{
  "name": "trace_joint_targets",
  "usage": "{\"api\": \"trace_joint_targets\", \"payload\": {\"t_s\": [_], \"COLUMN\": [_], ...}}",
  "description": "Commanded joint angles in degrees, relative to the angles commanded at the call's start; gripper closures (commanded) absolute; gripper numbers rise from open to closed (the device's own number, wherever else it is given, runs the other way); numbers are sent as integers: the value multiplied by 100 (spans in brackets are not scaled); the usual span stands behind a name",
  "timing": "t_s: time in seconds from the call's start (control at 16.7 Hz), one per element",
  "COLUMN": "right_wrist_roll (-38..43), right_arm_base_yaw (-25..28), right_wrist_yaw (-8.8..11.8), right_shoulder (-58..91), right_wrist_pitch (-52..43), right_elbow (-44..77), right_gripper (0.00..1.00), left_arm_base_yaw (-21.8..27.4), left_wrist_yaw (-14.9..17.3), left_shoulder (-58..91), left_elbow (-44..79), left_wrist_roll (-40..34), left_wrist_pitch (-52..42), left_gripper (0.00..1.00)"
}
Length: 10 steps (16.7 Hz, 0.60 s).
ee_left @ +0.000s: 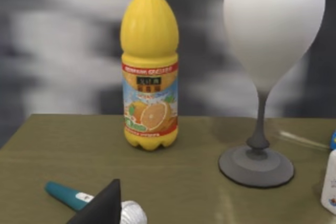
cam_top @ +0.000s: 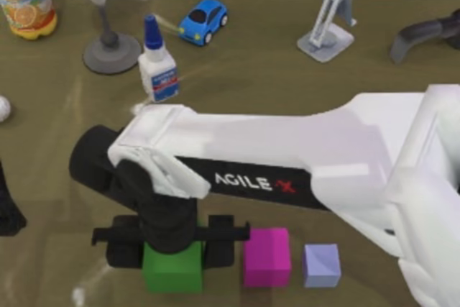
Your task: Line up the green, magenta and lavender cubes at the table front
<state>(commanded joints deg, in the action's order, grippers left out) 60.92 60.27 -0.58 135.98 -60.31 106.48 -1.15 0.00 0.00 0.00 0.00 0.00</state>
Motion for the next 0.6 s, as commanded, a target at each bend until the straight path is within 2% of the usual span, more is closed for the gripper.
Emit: {"api": "trace_joint_targets", "payload": {"t_s": [0.18, 0.6], "right_wrist_roll": [0, 0], "right_arm_base_yaw": [0, 0], "right_wrist_yaw": [0, 0], "right_shoulder": [0, 0], "right_wrist_pitch": [0, 0], "right_elbow": [0, 0], "right_gripper": [2, 0], "left_arm_base_yaw": [0, 0], "left_wrist_yaw": [0, 0], "left_shoulder": [0, 0], "left_elbow": [0, 0], "left_wrist_roll": [0, 0], "left_wrist_pitch": [0, 0], "left_gripper": [0, 0]}}
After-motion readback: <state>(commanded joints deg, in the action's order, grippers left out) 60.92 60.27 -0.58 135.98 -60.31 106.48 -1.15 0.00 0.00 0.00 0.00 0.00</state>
